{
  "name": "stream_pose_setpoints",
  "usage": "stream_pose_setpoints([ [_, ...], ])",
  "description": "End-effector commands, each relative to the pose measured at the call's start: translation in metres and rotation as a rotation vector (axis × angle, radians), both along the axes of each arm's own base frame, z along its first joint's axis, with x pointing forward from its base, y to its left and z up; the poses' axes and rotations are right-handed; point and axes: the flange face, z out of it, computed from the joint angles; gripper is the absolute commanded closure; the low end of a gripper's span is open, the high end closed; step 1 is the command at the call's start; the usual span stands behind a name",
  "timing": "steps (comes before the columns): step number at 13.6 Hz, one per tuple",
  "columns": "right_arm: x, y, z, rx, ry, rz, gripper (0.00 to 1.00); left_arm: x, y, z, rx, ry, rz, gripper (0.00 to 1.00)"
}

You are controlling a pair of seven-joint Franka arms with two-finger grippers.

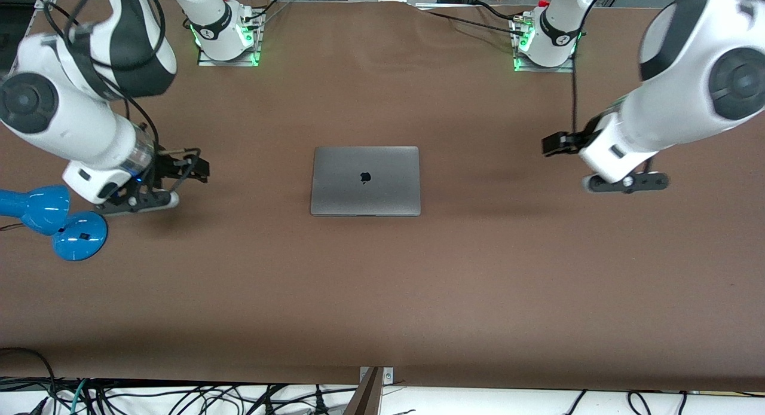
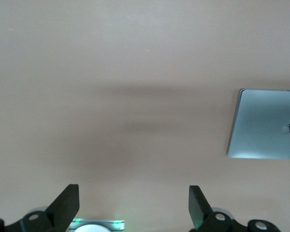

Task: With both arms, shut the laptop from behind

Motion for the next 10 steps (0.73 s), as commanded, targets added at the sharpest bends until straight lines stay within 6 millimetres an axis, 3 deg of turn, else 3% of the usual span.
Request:
stream_pose_setpoints([
  [1, -0.01, -0.023, 0.034, -0.041, -0.031, -0.029, 0.0, -0.037, 0.006, 0.037, 0.084, -0.048, -0.104, 0.0],
  [3, -0.019, -0.034, 0.058, -0.038, -0.052, -0.049, 0.0, -0.057, 0.024, 0.041, 0.095, -0.046, -0.097, 0.0],
  [5, -0.029, -0.047, 0.077, -0.034, -0.065, -0.074, 0.0, -0.079, 0.056, 0.04, 0.059, -0.086, -0.12, 0.0],
  [7, -0.039, -0.06, 0.084, -0.022, -0.022, -0.101, 0.0, -0.09, 0.084, 0.051, 0.019, -0.105, -0.156, 0.0],
  [8, -0.044, -0.062, 0.086, 0.006, 0.003, -0.114, 0.0, -0.094, 0.091, 0.058, 0.015, -0.116, -0.169, 0.0],
  [10, -0.054, -0.071, 0.091, 0.04, 0.048, -0.141, 0.0, -0.095, 0.087, 0.071, 0.012, -0.133, -0.189, 0.0],
])
